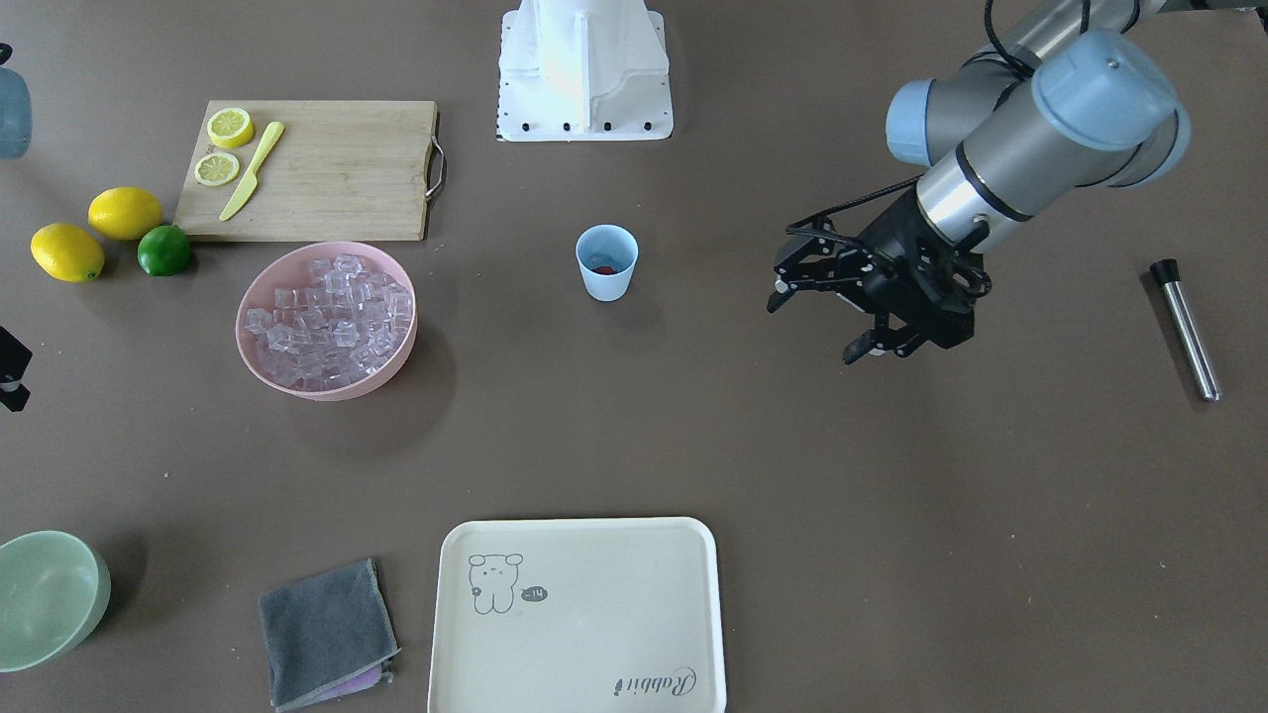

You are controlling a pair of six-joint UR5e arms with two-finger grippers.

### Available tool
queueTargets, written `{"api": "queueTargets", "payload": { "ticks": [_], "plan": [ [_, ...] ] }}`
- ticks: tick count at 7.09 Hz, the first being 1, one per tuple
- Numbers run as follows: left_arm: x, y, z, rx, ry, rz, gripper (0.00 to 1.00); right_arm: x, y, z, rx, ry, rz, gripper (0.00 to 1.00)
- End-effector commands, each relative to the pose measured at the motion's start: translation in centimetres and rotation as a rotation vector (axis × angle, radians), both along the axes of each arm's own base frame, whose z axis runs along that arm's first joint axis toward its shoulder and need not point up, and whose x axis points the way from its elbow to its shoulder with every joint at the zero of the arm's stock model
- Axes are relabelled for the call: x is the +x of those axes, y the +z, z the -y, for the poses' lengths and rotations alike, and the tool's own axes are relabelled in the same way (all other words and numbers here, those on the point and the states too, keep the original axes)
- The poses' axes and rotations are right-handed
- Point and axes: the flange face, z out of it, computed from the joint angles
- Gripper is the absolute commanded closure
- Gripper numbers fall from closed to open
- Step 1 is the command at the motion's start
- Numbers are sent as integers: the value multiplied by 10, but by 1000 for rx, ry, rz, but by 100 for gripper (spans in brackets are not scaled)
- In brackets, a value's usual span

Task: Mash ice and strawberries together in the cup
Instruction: 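Open the left gripper and withdraw the left arm away from the cup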

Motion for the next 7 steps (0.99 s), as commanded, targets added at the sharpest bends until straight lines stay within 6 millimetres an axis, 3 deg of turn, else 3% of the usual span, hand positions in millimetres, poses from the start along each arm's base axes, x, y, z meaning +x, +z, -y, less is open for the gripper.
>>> {"api": "queueTargets", "payload": {
  "ticks": [1, 3, 5, 6, 7],
  "plan": [
    [-60, 54, 16, -82, -84, 41, 2, -13, -7, 0, 20, -20, 2, 0],
    [-129, 101, 41, -191, -167, 63, 2, -31, -32, 3, 68, -50, 16, 0],
    [-180, 141, 64, -274, -249, 84, 2, -45, -47, 5, 96, -73, 28, 0],
    [-208, 183, 57, -342, -285, 103, 2, -61, -50, 2, 103, -99, 31, 0],
    [-249, 210, 49, -390, -344, 107, 2, -81, -59, 2, 123, -118, 22, 0]
  ]
}}
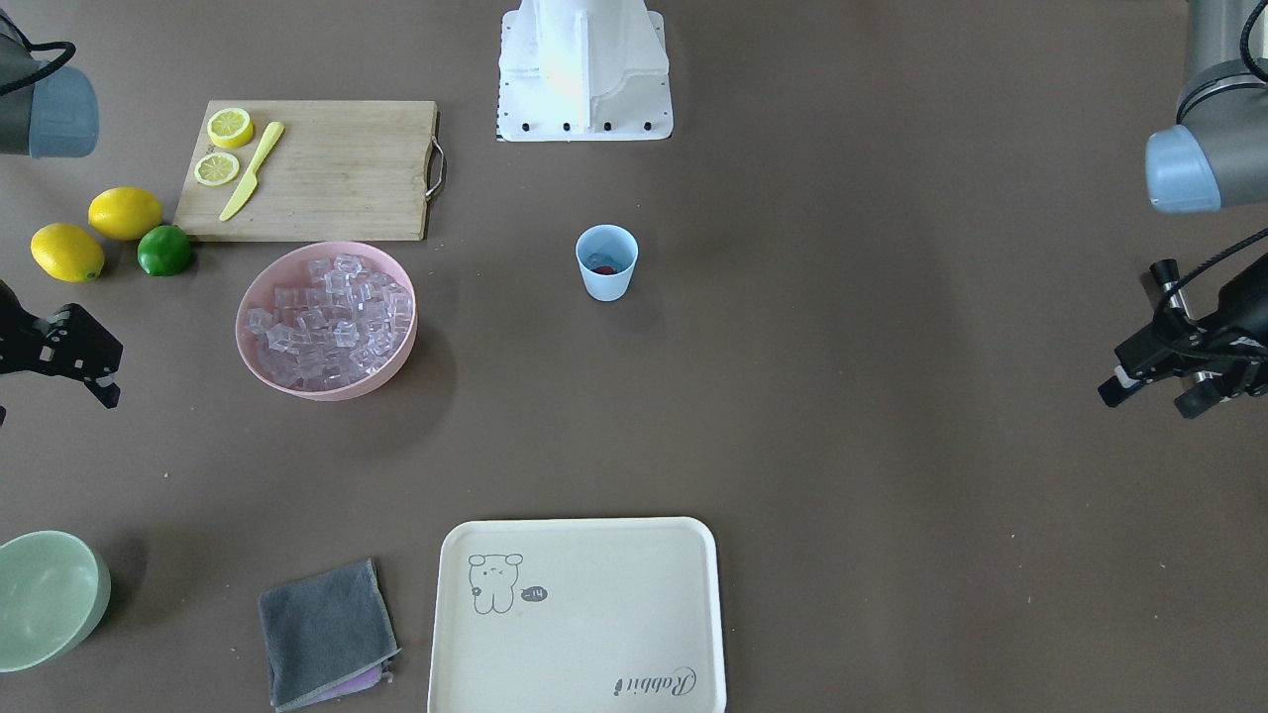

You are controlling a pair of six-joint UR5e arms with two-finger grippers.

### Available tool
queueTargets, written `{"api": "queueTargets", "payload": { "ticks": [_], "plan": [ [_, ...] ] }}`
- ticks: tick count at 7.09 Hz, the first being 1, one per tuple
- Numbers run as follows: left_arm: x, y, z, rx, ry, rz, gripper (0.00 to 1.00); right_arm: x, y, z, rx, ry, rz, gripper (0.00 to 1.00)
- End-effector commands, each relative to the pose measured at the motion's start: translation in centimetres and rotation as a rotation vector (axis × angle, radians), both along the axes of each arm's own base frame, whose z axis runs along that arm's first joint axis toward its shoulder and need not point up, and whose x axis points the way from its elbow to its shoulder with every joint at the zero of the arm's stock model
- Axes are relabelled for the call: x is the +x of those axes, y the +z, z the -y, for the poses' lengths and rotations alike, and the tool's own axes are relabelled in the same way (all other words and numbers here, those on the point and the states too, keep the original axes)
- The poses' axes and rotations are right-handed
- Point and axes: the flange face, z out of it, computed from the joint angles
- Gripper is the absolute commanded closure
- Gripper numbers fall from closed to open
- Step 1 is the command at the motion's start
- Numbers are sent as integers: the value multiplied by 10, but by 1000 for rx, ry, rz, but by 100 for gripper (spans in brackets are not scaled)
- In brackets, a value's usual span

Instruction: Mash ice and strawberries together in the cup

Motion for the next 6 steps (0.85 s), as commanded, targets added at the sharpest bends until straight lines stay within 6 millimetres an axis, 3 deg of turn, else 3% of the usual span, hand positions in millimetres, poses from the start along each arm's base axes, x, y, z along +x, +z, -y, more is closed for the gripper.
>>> {"api": "queueTargets", "payload": {
  "ticks": [1, 2, 3, 4, 6],
  "plan": [
    [-64, 69, -20, -118, -91, 18, 2, -26, -10, -3, 32, -23, -18, 0],
    [-83, 100, -31, -174, -120, 27, 2, -26, -12, -3, 37, -23, -16, 0],
    [-87, 125, -45, -217, -127, 39, 2, -20, -20, -8, 48, -18, -8, 0],
    [-91, 150, -61, -262, -131, 53, 2, 7, -12, -2, 30, 16, -12, 0],
    [-93, 191, -91, -306, -104, 78, 2, 44, -15, 4, 16, 43, 32, 0]
  ]
}}
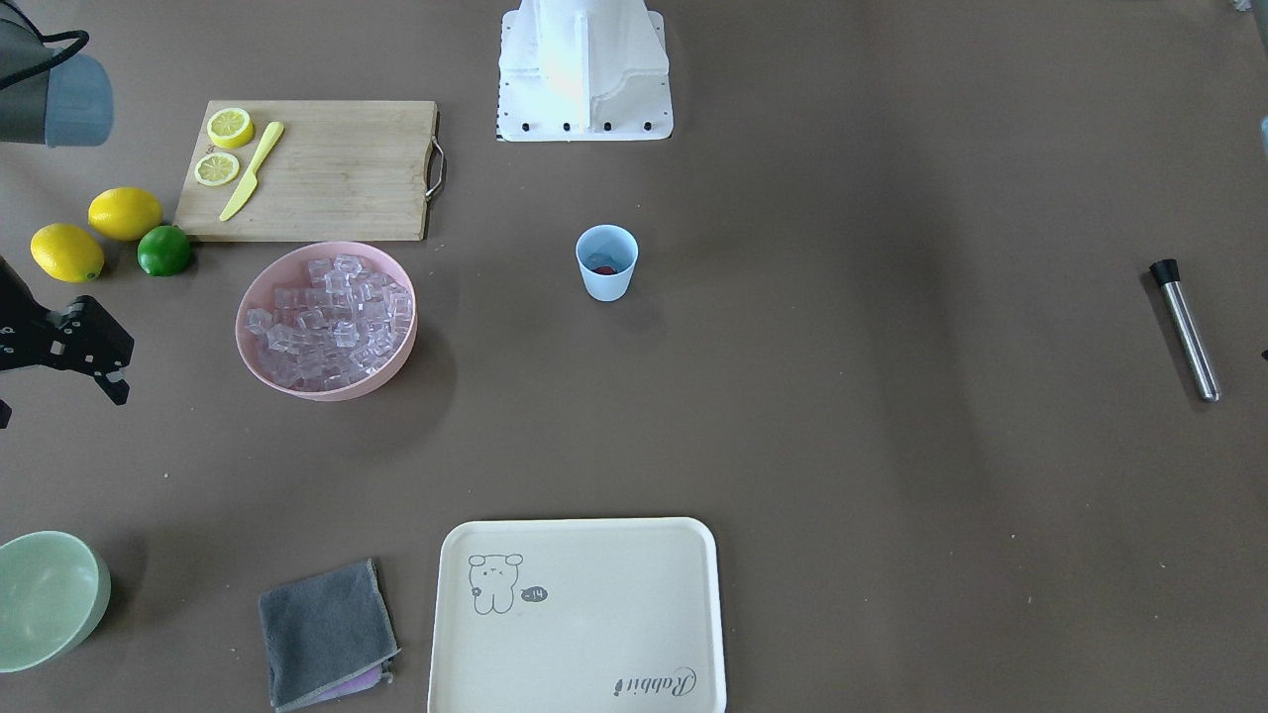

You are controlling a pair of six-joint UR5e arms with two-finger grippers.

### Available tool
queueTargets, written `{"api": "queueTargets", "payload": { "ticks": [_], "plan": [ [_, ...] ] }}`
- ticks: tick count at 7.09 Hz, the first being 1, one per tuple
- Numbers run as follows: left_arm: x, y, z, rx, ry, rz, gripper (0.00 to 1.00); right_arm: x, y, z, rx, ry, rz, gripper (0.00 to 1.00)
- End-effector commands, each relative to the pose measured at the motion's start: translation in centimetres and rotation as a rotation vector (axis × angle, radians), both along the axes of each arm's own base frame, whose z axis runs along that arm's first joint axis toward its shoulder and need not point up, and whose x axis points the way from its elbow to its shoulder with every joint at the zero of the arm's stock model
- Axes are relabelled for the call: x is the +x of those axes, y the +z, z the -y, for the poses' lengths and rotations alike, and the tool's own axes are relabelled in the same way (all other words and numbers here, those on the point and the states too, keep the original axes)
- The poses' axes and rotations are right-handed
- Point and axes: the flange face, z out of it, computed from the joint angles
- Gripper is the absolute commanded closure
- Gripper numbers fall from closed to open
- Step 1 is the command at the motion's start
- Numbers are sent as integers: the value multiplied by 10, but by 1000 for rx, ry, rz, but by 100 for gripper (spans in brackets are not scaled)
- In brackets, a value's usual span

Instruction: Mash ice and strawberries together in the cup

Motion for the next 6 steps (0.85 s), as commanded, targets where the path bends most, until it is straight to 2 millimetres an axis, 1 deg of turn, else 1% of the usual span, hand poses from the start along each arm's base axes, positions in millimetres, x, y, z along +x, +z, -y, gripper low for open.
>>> {"api": "queueTargets", "payload": {
  "ticks": [1, 2, 3, 4, 5, 6],
  "plan": [
    [-1, 49, -23, -36, 50, 27, 2, 48, -4, 6, -17, 37, 59, 0],
    [0, 72, -25, -40, 88, 41, 2, 61, -3, 6, -20, 55, 60, 0],
    [9, 82, -18, -36, 123, 48, 2, 72, 9, 2, -39, 70, 60, 0],
    [21, 86, -14, -18, 167, 56, 2, 92, 13, 0, -59, 74, 98, 0],
    [27, 85, -6, -14, 178, 56, 2, 117, 15, -3, -81, 84, 143, 0],
    [41, 86, -5, 8, 222, 64, 2, 126, 21, -7, -89, 91, 149, 0]
  ]
}}
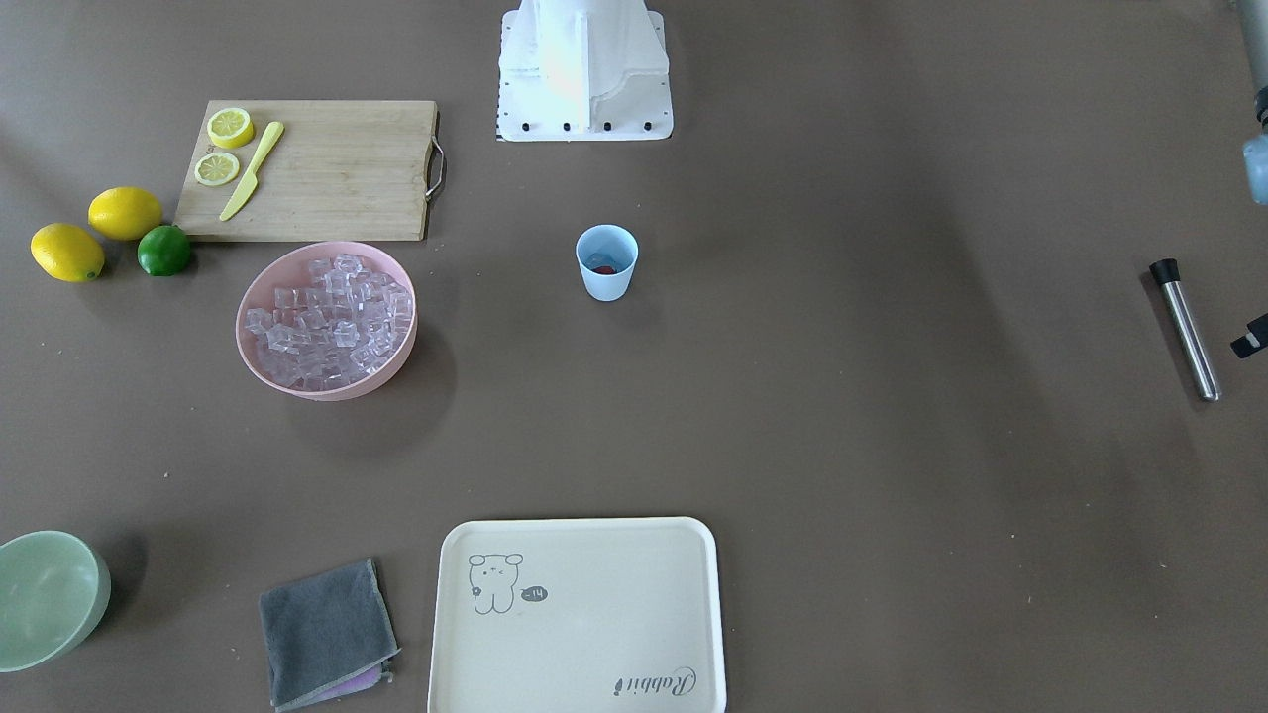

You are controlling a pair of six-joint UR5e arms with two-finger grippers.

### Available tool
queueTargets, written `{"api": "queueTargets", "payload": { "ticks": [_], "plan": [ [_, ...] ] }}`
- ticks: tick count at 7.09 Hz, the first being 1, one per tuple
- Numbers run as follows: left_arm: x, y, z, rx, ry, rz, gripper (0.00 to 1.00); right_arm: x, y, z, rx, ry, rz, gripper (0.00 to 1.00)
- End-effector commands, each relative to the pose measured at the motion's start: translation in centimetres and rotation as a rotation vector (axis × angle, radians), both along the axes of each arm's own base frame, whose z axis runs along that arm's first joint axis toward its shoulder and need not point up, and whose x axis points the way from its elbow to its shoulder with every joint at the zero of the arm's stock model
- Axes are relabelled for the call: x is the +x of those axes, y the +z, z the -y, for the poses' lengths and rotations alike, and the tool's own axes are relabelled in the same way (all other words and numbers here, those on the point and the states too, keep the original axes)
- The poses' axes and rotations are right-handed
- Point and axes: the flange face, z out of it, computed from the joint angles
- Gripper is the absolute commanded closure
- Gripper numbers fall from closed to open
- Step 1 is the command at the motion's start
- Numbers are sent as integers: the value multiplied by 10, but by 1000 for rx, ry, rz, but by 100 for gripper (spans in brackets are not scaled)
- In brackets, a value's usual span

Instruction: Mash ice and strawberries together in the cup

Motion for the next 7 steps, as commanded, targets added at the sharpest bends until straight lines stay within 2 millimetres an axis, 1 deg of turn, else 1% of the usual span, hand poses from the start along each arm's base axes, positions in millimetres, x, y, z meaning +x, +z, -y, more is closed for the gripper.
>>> {"api": "queueTargets", "payload": {
  "ticks": [1, 2, 3, 4, 5, 6, 7],
  "plan": [
    [26, 9, 9, 77, 102, 77, 2, 21, 10, -7, -17, 18, 18, 0],
    [36, 14, 27, 60, 120, 104, 2, 25, 14, -15, -19, 23, 13, 0],
    [44, 21, 32, 71, 163, 110, 2, 27, 14, -22, -16, 30, 7, 0],
    [46, 23, 35, 74, 193, 122, 2, 30, 17, -30, -14, 37, -3, 0],
    [49, 20, 40, 63, 198, 124, 2, 30, 15, -32, -9, 40, -5, 0],
    [58, 23, 38, 58, 215, 126, 2, 30, 15, -31, -5, 47, -16, 0],
    [62, 25, 38, 70, 235, 143, 2, 31, 16, -31, -3, 54, -26, 0]
  ]
}}
